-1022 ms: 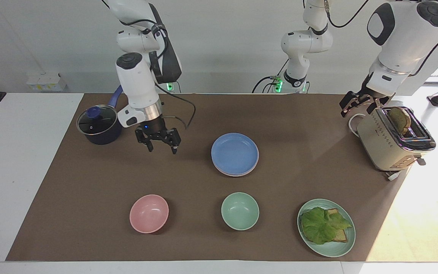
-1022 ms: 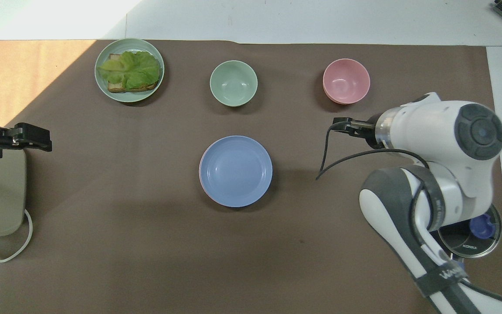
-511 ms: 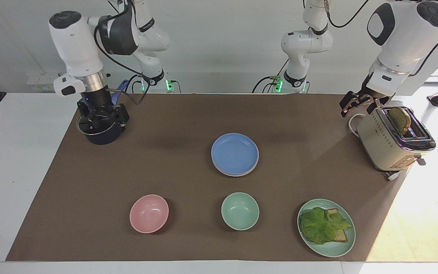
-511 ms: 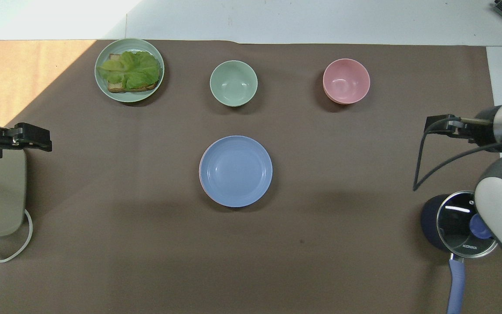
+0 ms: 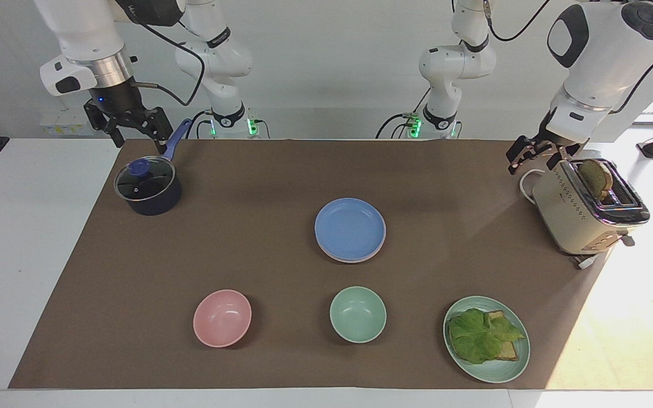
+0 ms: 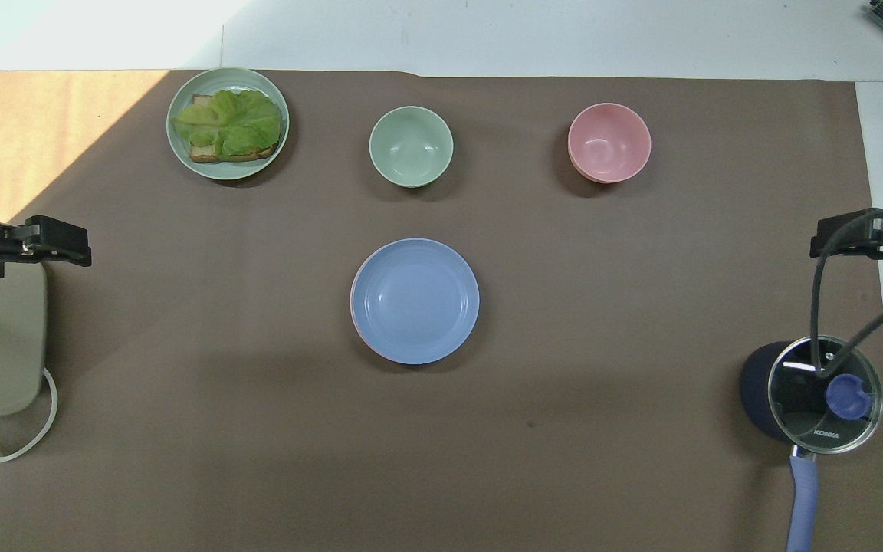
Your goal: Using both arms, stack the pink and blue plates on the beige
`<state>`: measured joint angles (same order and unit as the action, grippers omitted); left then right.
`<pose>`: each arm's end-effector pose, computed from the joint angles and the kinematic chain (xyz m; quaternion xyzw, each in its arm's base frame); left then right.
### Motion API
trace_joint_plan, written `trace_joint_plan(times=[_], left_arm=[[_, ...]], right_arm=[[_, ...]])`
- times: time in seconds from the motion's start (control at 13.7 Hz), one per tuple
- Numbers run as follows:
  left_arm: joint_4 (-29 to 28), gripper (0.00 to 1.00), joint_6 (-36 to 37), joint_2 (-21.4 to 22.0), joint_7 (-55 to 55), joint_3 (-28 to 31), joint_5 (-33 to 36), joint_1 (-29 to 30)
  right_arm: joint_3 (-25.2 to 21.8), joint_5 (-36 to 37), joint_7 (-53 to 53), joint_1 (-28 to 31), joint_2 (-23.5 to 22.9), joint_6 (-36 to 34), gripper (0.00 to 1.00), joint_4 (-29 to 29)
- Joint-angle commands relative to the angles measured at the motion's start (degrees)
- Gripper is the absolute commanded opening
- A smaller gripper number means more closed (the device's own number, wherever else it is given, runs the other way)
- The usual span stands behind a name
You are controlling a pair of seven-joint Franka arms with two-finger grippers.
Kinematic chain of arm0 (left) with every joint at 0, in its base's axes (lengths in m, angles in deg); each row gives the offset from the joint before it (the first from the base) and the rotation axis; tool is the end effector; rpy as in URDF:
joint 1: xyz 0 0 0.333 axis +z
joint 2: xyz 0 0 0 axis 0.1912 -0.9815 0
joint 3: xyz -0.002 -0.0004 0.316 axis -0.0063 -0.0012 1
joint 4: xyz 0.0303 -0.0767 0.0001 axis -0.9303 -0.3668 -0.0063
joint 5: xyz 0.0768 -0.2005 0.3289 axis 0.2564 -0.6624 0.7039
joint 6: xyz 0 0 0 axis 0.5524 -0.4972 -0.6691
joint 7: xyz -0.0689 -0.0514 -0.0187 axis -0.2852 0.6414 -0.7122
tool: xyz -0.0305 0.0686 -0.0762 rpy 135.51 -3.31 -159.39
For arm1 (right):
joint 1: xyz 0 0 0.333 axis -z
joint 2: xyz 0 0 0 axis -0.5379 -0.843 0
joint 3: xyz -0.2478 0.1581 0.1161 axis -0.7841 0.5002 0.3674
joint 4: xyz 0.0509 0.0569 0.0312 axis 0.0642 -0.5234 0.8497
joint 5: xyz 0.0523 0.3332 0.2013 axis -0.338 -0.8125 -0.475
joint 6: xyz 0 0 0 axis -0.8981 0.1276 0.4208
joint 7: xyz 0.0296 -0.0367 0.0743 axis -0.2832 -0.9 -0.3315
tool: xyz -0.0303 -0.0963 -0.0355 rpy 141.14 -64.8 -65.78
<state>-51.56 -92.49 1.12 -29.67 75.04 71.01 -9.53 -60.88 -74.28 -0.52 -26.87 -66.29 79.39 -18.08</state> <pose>0.5500 -0.0288 0.5888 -0.9993 -0.0380 0.0069 0.0026 0.5423 -0.0084 0.6472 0.9957 -0.0882 0.0191 0.0197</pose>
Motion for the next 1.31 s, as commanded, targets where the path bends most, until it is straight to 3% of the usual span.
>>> trace_joint_plan(times=[0.0, 1.24], left_arm=[[0.3, 1.00, 0.7, 0.2, -0.1, -0.5, 0.4, 0.7], [0.3, 1.00, 0.7, 0.2, -0.1, -0.5, 0.4, 0.7]], right_arm=[[1.0, 1.4, -1.0, 0.0, -5.0, -5.2, 1.00, 8.4], [1.0, 0.3, -1.1, -0.1, -3.2, -4.5, 1.00, 4.8]])
